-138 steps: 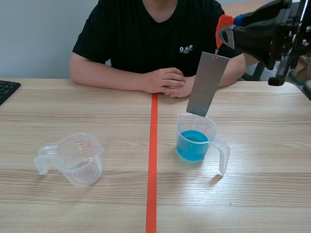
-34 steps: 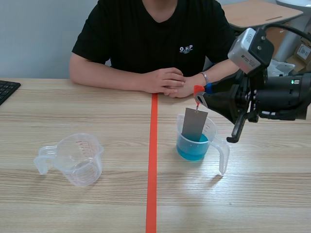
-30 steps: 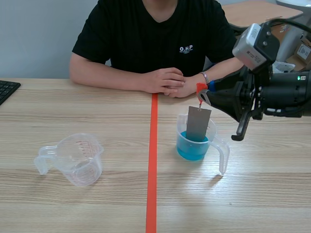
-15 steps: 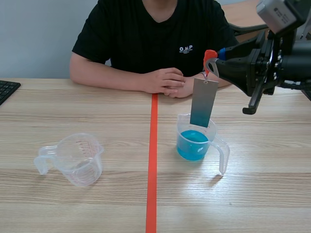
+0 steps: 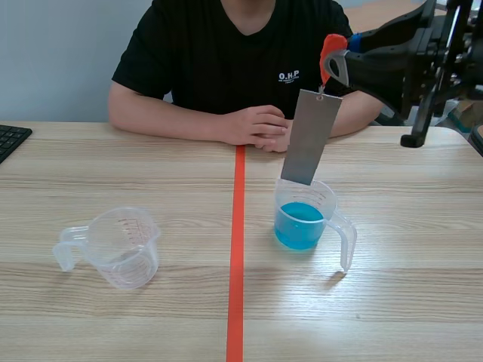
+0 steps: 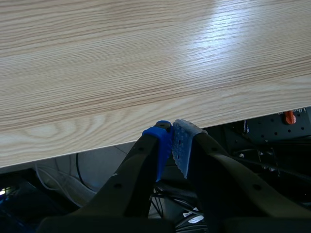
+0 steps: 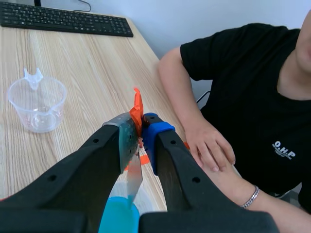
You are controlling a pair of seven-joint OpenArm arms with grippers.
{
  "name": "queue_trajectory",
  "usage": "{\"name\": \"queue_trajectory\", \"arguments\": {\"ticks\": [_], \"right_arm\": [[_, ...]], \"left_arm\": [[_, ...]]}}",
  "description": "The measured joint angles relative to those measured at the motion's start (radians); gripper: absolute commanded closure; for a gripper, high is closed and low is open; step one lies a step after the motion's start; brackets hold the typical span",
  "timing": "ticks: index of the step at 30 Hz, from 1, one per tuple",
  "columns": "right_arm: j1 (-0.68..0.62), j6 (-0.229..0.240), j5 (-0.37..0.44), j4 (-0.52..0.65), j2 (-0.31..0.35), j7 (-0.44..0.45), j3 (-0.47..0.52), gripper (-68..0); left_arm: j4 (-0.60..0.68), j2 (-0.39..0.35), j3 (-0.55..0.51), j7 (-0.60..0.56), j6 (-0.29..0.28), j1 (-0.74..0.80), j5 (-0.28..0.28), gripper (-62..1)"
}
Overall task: Do the redox reaction experiment.
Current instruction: 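Raise the plate and point at it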
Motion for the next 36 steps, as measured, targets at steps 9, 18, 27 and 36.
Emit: {"name": "queue_trajectory", "arguments": {"ticks": [9,18,27,36], "right_arm": [[-0.027,0.0,0.056,0.069,0.03,-0.034,0.043,-1.7],[-0.03,0.0,0.128,0.097,0.029,-0.102,0.081,-1.7],[-0.03,0.0,0.18,0.105,0.029,-0.16,0.09,-1.7],[-0.03,0.0,0.183,0.105,0.029,-0.165,0.09,-1.7]], "left_arm": [[0.0,0.0,0.0,0.0,0.0,0.0,0.0,-4.6],[0.0,0.0,0.0,0.0,-0.001,0.0,0.0,-4.6],[0.0,-0.058,0.001,-0.064,-0.117,0.0,0.0,-4.6],[0.0,-0.338,0.002,-0.142,-0.216,-0.074,0.001,-4.6]]}}
